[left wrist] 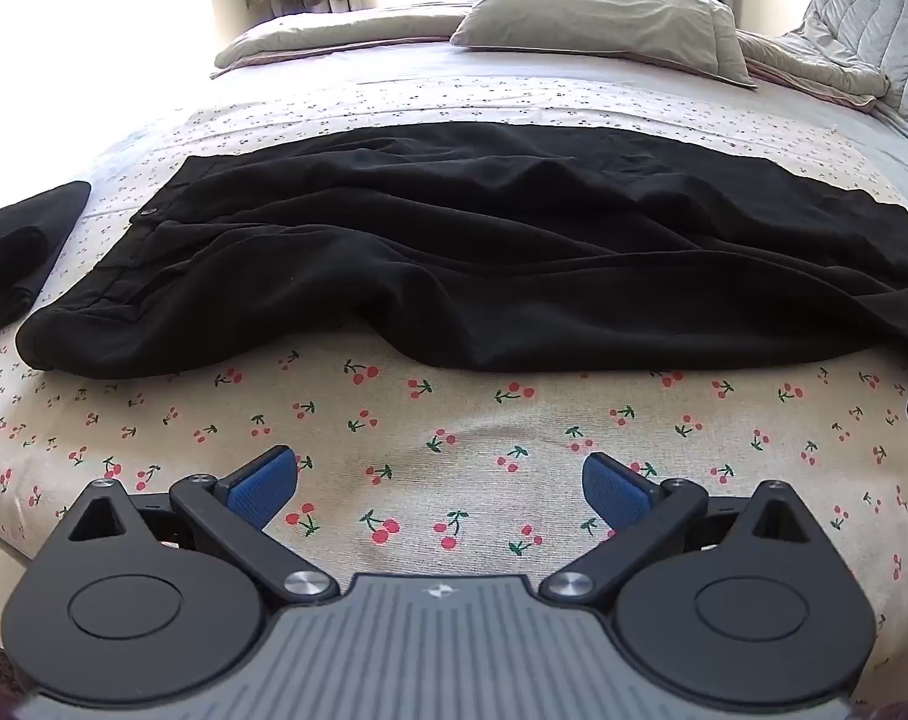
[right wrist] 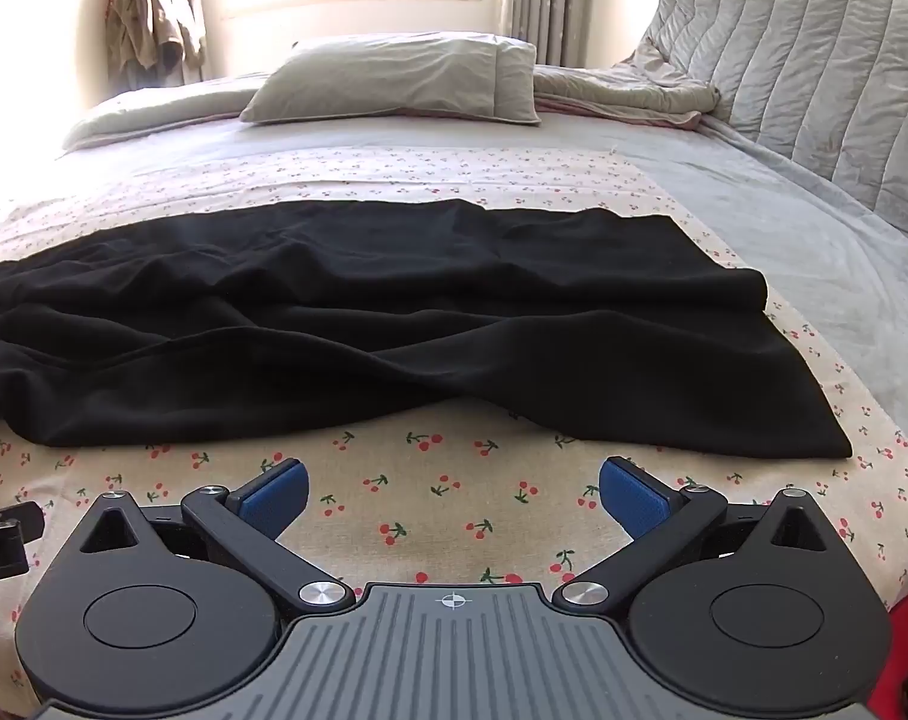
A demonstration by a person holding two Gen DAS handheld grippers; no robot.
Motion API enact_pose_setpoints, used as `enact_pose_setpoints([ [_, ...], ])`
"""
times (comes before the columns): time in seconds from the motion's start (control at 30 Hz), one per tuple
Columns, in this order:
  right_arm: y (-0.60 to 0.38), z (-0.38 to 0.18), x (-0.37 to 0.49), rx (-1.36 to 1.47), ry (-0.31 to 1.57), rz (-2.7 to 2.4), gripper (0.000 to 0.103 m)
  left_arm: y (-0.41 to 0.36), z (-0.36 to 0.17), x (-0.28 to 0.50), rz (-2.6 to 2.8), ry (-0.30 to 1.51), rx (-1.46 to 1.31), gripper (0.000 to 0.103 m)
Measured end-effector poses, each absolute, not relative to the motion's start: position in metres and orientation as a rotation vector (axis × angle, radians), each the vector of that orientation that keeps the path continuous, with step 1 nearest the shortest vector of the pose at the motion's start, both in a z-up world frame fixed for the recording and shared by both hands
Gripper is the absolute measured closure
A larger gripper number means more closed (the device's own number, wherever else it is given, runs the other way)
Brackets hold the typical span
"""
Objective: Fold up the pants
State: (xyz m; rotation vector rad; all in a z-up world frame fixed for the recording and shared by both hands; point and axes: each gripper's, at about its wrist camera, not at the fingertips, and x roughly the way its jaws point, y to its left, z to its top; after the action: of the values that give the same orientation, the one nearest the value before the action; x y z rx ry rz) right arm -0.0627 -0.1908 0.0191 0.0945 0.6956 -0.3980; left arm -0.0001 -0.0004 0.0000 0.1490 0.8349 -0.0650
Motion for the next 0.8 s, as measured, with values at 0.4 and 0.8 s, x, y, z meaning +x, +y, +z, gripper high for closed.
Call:
enact_pose_setpoints([
  [0.4, -0.1900, 0.0183, -0.0621, 0.093, 0.698, -0.392, 0.000, -0.0041, -0.0030, 0.0008, -0.060, 0.834, 0.147, 0.000],
  [0.8, -0.1896, 0.0168, -0.0617, 0.087, 0.704, -0.389, 0.000, -0.0002, -0.0012, 0.0003, -0.063, 0.833, 0.145, 0.000],
])
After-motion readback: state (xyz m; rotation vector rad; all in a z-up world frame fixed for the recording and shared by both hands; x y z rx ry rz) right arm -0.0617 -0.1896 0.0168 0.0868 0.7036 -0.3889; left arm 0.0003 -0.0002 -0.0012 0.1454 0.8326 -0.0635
